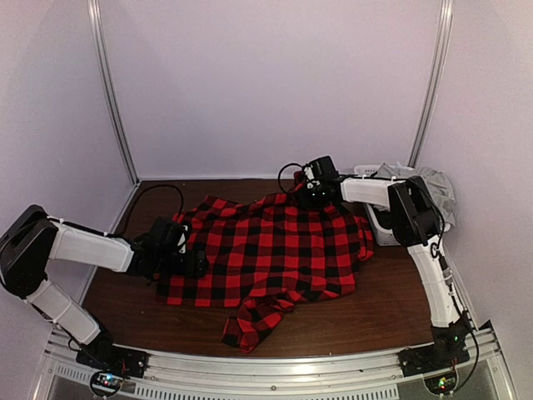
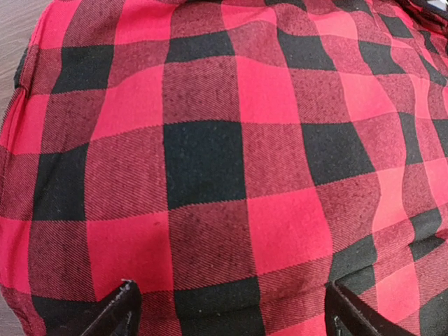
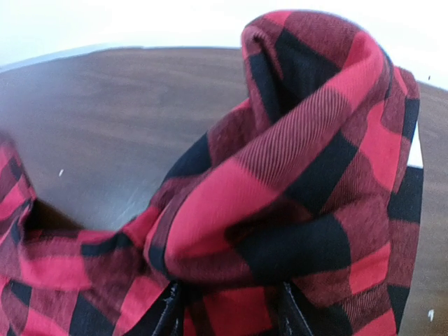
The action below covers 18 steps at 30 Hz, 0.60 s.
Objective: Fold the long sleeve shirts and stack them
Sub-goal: Smooth out the flattened shirt at the center of the board.
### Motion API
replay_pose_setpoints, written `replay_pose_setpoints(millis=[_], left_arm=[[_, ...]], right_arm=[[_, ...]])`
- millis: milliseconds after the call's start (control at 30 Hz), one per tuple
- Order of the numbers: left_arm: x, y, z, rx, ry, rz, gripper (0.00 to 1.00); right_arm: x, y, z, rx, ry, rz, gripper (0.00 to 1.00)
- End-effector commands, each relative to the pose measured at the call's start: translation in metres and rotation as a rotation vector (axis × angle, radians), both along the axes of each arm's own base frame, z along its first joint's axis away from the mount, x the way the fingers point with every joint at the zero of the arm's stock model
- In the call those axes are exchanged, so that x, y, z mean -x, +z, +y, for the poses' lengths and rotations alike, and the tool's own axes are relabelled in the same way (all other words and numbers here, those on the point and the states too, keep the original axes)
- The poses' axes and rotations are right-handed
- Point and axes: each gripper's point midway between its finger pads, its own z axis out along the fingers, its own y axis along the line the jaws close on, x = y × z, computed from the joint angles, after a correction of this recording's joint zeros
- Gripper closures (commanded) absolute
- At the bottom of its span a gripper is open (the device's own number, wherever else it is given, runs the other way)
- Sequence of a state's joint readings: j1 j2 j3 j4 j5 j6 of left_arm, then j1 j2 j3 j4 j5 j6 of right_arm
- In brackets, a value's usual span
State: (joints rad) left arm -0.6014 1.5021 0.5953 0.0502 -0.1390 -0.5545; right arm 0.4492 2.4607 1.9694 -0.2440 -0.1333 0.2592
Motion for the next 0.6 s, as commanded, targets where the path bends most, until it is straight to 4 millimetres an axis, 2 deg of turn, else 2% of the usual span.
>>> replay_pose_setpoints(millis=[0,100,300,433,567], left_arm=[[-0.006,0.005,-0.001,-0.004,-0.002,-0.03,0.08],[-0.004,0.005,0.001,-0.005,0.001,-0.028,0.07],[0.0,-0.001,0.004,-0.017,0.003,-0.014,0.07],[-0.001,-0.002,0.006,-0.024,0.009,-0.012,0.07],[-0.004,-0.004,0.004,-0.036,0.006,-0.01,0.07]], right_arm=[[-0.026,-0.007,-0.02,0.034,-0.106,-0.017,0.54],[-0.039,-0.01,-0.031,0.046,-0.154,-0.038,0.53],[-0.067,0.0,-0.062,0.07,-0.253,-0.1,0.53],[-0.087,0.019,-0.077,0.087,-0.273,-0.178,0.51],[-0.105,0.057,-0.086,0.101,-0.262,-0.285,0.46]])
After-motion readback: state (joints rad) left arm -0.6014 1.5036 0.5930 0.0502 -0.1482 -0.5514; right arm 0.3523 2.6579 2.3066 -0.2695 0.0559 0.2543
